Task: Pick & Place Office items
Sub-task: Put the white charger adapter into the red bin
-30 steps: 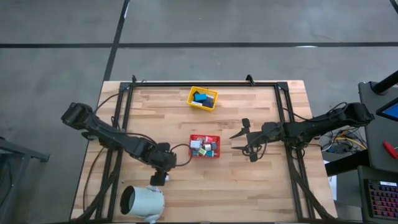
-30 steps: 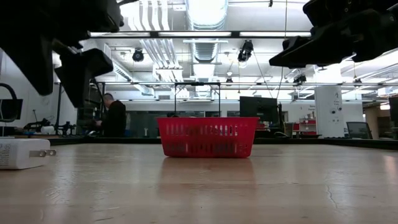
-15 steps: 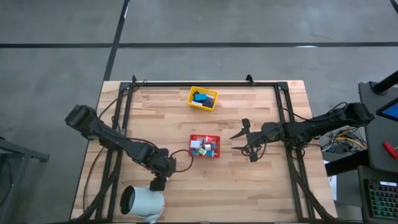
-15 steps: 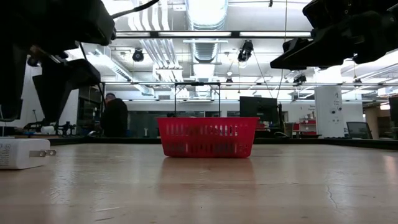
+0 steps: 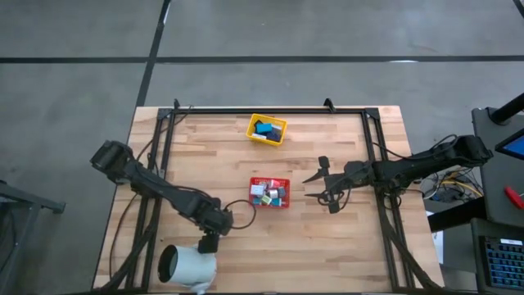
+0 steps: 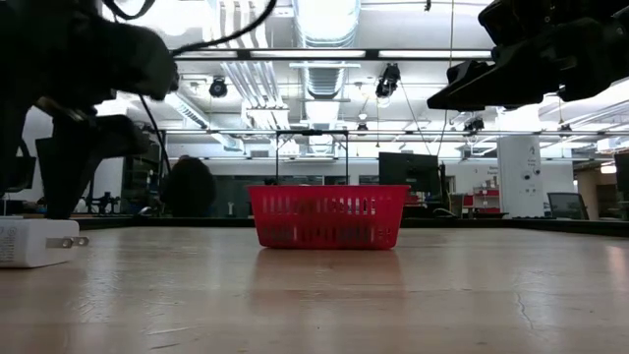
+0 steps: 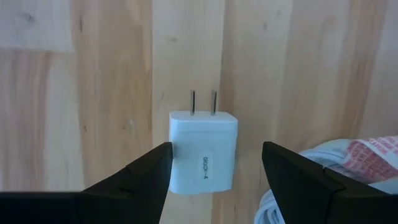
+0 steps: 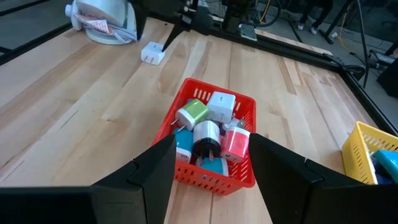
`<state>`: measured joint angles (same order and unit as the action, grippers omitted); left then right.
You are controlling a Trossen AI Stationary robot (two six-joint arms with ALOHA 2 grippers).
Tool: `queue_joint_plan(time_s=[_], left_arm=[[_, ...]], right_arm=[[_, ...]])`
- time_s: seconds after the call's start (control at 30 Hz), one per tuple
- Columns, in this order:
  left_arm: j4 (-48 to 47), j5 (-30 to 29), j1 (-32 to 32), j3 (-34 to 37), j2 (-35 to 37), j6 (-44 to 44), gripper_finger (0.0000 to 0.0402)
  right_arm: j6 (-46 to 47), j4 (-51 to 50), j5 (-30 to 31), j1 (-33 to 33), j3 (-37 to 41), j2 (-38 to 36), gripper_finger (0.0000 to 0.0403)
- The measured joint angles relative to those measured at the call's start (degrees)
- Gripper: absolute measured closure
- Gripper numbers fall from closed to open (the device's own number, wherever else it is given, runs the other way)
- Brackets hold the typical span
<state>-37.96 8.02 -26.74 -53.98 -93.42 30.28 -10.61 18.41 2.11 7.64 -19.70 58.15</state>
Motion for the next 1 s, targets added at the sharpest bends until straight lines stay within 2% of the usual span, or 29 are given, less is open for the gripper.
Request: queue_joint_plan(time_s=[1.0], left_arm=[[0.31,-0.53,0.16,0.36,-6.13,0.05,0.0147]], right_arm=[[0.07,0.13,0.00,0.00,0.00,0.04,0.0202]])
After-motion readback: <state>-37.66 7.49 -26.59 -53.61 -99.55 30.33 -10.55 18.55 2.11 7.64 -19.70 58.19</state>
